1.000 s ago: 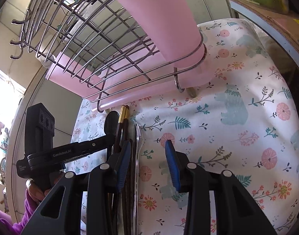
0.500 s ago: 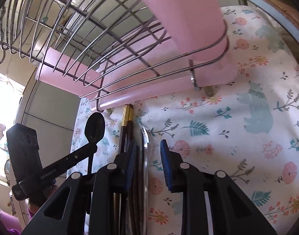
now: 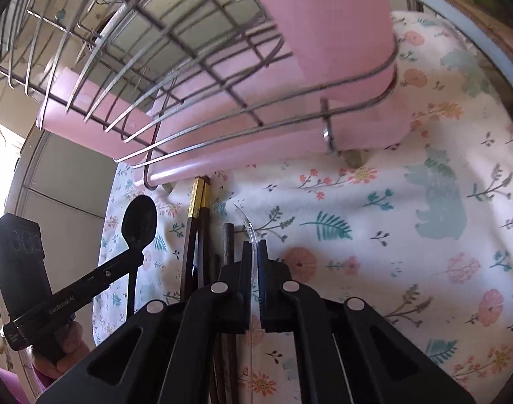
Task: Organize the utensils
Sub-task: 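Grasp the black spoon with the left tool while the right grasps a clear plastic fork, then lift both held utensils and carry them toward the pink cup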
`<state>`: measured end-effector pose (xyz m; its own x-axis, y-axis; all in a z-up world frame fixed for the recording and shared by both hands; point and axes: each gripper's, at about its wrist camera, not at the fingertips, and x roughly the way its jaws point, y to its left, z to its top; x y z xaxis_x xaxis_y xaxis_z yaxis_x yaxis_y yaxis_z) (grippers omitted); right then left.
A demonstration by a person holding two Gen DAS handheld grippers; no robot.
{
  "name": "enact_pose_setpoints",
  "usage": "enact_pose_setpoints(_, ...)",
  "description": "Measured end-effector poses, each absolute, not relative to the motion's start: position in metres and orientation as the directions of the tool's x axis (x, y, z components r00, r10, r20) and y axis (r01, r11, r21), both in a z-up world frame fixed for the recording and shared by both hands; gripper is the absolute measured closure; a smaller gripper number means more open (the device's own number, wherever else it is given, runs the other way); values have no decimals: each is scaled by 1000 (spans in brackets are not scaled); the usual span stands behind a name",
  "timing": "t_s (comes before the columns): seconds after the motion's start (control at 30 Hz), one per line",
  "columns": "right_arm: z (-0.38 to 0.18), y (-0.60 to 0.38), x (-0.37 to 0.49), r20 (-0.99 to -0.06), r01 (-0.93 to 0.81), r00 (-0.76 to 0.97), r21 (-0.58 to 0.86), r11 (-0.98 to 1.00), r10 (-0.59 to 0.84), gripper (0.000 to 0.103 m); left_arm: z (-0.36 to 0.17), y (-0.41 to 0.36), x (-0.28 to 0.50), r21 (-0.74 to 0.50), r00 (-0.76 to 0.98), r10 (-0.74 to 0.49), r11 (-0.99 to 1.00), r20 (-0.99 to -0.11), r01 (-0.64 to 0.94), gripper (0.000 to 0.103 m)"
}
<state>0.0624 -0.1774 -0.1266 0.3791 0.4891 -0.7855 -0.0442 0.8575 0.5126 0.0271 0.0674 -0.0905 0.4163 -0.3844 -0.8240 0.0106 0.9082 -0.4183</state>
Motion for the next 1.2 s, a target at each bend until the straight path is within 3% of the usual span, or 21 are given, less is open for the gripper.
enact_pose_setpoints(0.33,-125,-208,56,-823,20,386,460,888,417,100,-96,41,45,-327,338,-320,944,-885,36,98)
enact_pose_setpoints(0.77,-139,-179,74,-849,-30,331,427,904,412,99,-96,15,76,-197,246,-223,972,-943,126,95)
enact_pose_setpoints(1.2,-105,-202,43,-761,-88,453,480,873,464,100,-67,20,49,-272,371,-318,947,-873,171,96)
